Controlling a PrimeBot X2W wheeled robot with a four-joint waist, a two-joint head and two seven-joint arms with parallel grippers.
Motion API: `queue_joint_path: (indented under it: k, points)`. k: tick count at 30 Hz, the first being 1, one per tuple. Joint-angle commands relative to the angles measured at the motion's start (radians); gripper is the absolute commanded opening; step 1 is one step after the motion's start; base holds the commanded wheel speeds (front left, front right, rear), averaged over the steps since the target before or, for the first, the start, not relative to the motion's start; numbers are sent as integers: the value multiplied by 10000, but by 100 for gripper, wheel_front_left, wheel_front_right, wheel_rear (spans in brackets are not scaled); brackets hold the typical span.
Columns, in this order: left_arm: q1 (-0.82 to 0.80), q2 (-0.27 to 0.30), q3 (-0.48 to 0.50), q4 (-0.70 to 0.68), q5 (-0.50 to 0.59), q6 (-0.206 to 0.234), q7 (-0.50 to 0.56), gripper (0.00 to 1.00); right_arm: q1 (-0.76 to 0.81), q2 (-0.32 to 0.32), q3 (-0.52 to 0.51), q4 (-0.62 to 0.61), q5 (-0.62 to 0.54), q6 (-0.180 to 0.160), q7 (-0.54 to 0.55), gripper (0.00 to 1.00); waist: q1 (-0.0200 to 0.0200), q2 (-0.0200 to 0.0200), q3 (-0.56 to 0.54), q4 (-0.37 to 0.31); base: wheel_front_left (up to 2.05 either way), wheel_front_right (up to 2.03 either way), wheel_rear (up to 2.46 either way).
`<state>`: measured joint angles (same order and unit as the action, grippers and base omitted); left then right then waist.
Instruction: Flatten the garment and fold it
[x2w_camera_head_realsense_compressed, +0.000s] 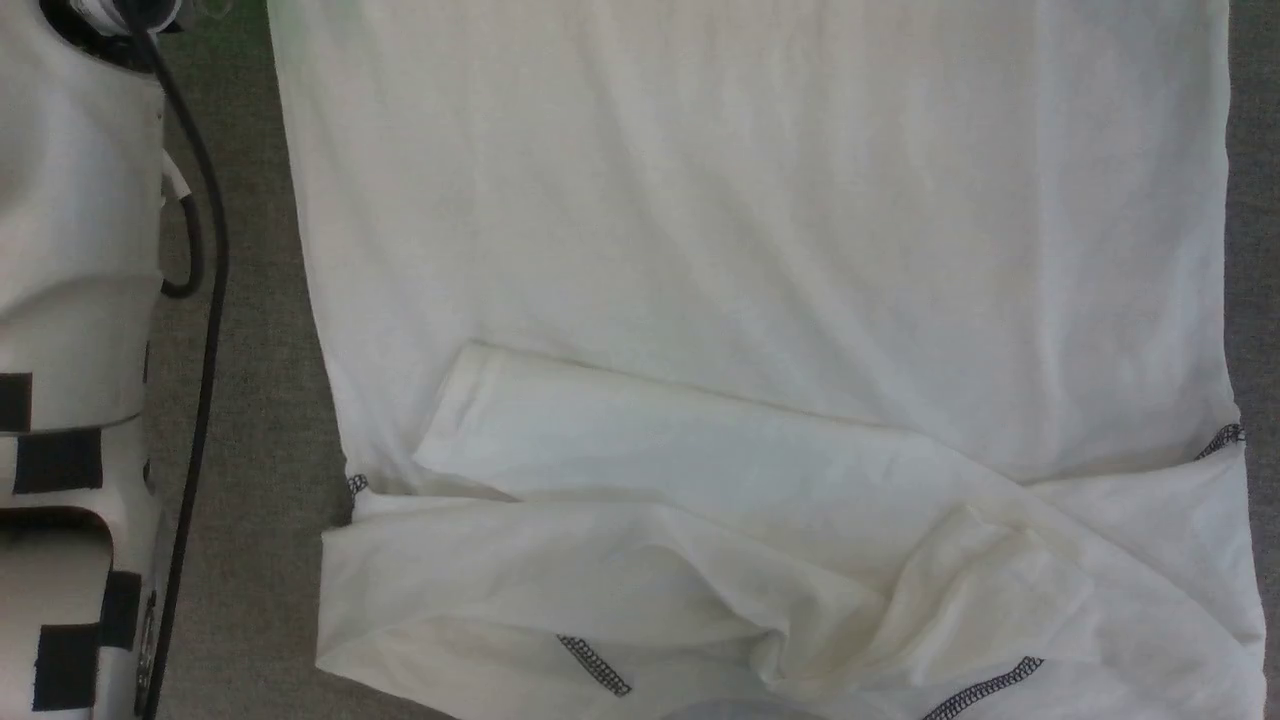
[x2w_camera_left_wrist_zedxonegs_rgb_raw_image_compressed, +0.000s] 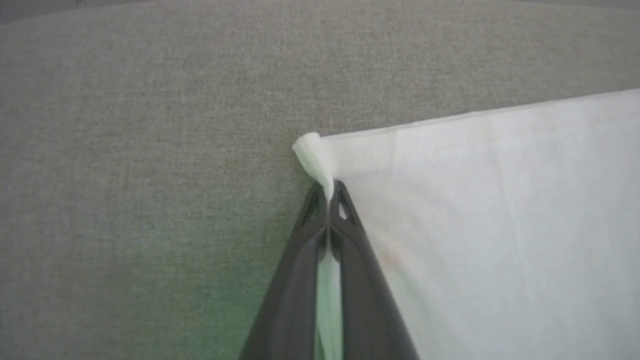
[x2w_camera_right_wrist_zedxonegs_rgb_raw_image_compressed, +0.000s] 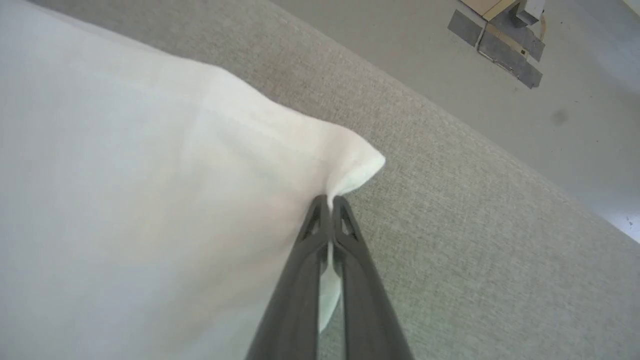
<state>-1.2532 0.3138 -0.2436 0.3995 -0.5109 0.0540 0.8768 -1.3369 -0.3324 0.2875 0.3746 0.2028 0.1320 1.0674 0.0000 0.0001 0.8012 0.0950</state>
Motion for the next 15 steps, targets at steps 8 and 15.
queue_joint_path:
  k: [8,15]
  points:
    - [-27,193,240,-120,739,368,-2476,0,-517,-5,-408,223,-384,-13,-1390,0,0,-1,-157,-6,0,0,0]
    - [-809,269,101,116,1320,13,-4785,0,-977,271,-1129,674,-1052,-13,-3127,0,0,-1,-457,-10,0,0,0]
